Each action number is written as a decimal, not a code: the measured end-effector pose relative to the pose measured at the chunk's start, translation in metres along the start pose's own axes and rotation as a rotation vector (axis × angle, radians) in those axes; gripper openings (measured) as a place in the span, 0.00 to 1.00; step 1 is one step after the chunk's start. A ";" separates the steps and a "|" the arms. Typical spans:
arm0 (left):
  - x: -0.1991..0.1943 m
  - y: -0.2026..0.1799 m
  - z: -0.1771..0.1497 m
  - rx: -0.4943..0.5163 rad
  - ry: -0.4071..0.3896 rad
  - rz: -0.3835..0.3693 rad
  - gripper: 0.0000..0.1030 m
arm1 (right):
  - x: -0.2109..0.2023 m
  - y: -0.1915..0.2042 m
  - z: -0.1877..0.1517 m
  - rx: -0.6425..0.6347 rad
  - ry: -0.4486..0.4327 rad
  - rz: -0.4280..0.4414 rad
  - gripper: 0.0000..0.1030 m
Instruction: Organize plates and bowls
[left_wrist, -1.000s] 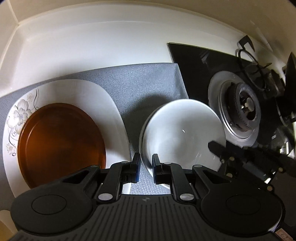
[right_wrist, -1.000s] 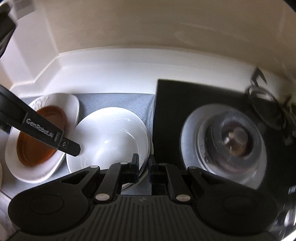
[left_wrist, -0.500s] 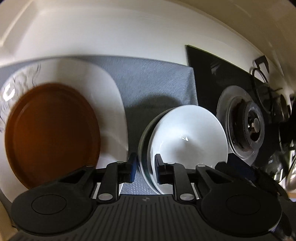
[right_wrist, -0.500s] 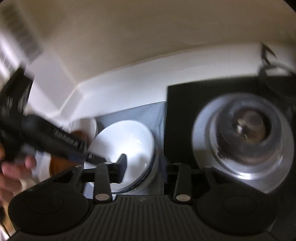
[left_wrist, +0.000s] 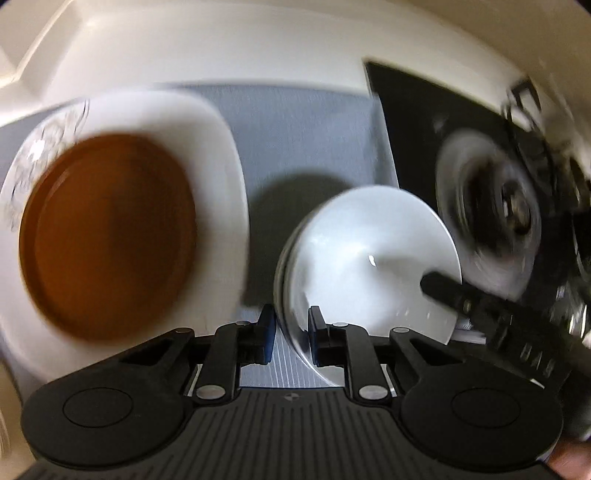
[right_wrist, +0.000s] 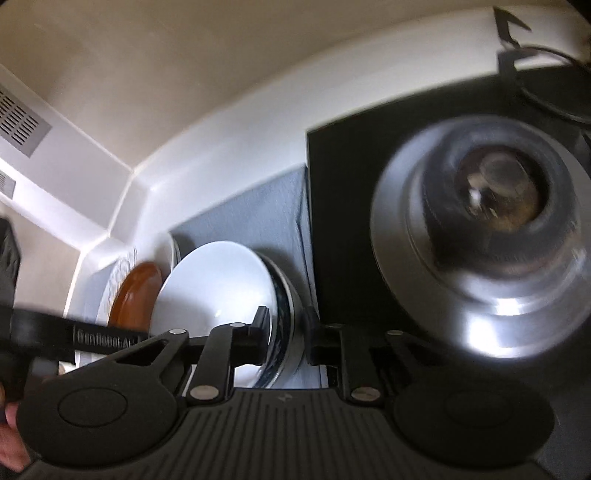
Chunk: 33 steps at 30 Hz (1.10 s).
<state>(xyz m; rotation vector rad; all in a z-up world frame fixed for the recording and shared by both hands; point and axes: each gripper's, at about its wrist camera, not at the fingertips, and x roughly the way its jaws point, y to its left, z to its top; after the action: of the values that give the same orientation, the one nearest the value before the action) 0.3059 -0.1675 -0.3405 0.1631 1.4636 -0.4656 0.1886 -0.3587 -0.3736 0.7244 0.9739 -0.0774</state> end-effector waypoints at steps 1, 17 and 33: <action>0.000 -0.002 -0.012 -0.010 0.010 0.001 0.19 | -0.004 0.001 -0.006 -0.008 0.020 -0.004 0.19; 0.011 0.010 -0.052 -0.094 -0.012 -0.083 0.24 | 0.004 -0.008 -0.051 0.061 0.141 0.059 0.33; -0.014 0.016 -0.069 -0.016 -0.021 -0.085 0.22 | -0.015 -0.003 -0.071 0.177 0.133 0.069 0.28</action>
<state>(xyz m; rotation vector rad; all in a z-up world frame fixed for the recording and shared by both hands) 0.2484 -0.1236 -0.3373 0.0832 1.4575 -0.5235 0.1273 -0.3226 -0.3878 0.9348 1.0769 -0.0565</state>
